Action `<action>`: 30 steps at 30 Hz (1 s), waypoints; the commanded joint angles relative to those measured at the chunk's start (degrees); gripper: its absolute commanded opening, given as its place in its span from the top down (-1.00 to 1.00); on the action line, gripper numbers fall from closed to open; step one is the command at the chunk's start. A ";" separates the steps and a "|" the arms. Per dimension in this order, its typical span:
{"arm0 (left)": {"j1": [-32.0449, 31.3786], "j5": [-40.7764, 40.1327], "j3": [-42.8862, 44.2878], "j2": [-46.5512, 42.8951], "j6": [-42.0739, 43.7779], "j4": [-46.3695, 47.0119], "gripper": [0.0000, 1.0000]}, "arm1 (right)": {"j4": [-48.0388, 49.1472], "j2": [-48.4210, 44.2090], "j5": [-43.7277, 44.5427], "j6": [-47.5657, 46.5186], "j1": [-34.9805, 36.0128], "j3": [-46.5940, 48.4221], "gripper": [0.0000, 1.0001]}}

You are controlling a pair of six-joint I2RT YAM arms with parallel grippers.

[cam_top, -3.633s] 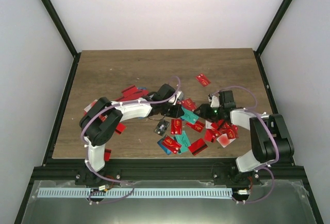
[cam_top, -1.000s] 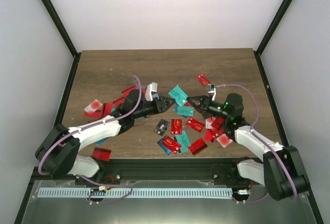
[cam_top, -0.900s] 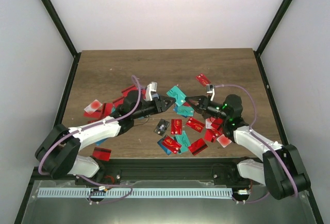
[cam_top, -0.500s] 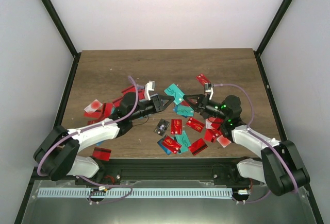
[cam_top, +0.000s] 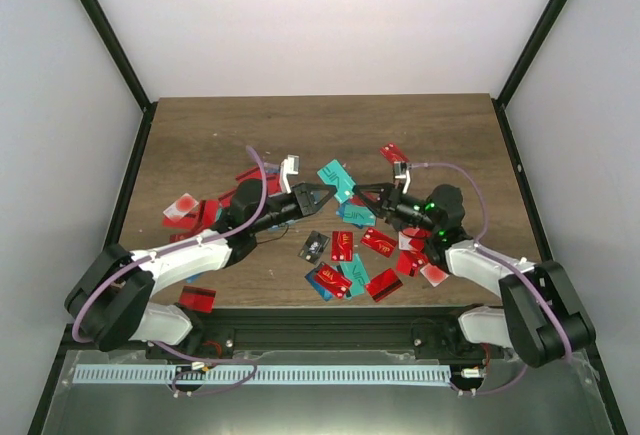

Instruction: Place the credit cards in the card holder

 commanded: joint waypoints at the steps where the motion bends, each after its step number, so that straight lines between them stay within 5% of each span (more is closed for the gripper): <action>1: 1.20 -2.07 -1.04 -1.77 2.13 -1.59 0.92 | -1.71 2.29 -2.45 -4.33 0.95 1.40 0.82; 3: 2.63 -3.35 -1.44 -2.69 3.21 -5.89 0.92 | -8.71 3.62 -2.27 -10.44 0.97 4.60 0.50; 6: 6.16 -4.52 -3.40 -4.21 5.02 -10.55 0.92 | -20.04 6.14 -0.32 -19.55 0.95 9.64 0.33; 18: 17.73 -4.57 -6.45 -2.53 14.01 -23.74 0.92 | -45.90 25.11 4.83 -42.19 3.70 30.80 0.31; 30: 20.41 -5.02 -4.33 2.71 17.35 -28.91 0.92 | -52.01 36.99 8.41 -46.86 8.45 42.55 0.35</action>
